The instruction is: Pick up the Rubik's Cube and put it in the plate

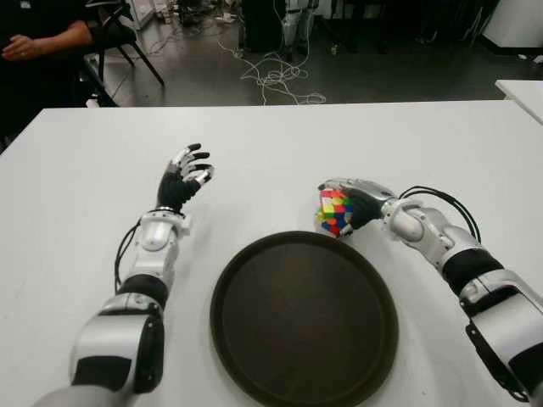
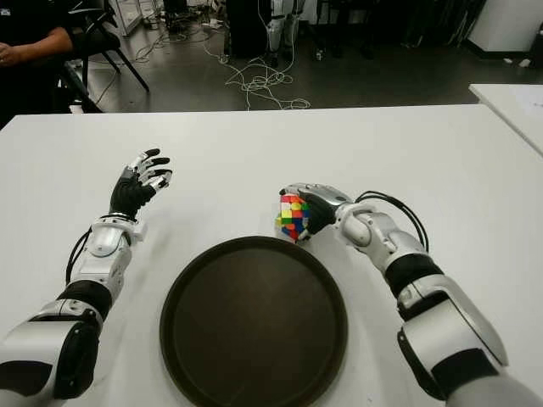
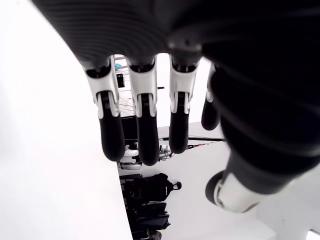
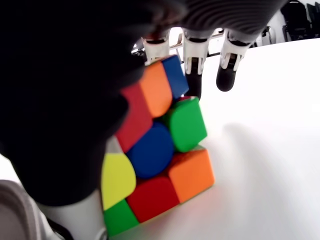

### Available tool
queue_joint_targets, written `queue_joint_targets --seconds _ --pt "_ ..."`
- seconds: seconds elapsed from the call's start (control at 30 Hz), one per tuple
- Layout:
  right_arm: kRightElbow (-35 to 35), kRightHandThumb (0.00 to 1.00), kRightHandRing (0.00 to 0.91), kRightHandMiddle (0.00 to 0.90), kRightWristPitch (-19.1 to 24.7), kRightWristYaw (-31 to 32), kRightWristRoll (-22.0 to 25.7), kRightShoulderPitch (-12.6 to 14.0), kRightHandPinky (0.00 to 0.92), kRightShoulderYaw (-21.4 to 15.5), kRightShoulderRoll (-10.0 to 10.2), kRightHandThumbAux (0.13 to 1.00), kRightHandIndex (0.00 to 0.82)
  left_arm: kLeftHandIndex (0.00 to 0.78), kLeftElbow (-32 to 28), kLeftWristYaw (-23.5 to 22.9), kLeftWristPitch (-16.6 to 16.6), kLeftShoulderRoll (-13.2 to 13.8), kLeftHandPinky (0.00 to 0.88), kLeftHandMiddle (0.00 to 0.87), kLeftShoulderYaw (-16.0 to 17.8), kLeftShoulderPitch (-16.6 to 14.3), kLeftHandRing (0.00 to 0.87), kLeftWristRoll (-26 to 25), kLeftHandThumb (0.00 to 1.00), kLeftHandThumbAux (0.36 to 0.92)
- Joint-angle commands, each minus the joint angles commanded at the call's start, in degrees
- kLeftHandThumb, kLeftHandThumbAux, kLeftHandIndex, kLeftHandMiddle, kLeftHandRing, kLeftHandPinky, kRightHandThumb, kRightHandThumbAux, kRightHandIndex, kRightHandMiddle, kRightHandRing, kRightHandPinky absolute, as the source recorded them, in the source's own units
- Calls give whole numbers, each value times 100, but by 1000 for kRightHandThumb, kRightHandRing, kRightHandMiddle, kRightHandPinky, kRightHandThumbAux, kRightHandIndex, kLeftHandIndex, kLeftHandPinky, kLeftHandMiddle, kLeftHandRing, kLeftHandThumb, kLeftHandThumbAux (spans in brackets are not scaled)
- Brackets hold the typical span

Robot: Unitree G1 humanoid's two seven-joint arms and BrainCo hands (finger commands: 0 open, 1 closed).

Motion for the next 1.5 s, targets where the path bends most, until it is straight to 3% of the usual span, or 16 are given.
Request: queue_joint_targets --seconds 0.43,0.53,0.63,0.73,0.83,0.93,1.5 --pt "49 0 171 179 352 -537 -281 -36 138 135 26 842 175 170 -20 14 13 20 355 247 -25 9 278 21 64 782" --pt "33 0 199 209 332 -817 -358 -13 179 140 12 878 206 169 -28 9 10 20 344 243 -18 14 276 12 69 786" --pt "28 102 318 337 308 -1160 -415 8 326 131 0 933 274 167 -40 -13 -2 20 344 245 -11 24 277 0 68 782" --pt "54 182 368 392 300 -1255 -435 2 382 139 6 947 303 165 -45 -19 -4 23 344 246 -10 26 278 -2 65 777" --pt "67 524 432 449 341 -1509 -486 10 451 130 22 808 377 169 -59 4 6 21 339 251 -12 30 281 3 63 776" --pt "77 637 456 468 390 -1665 -522 9 471 128 34 762 401 172 -61 30 29 25 332 253 -16 28 280 13 60 773" --pt "198 693 470 447 362 -2233 -558 -8 489 133 39 738 411 174 -83 28 37 24 337 255 -13 36 280 8 69 778"
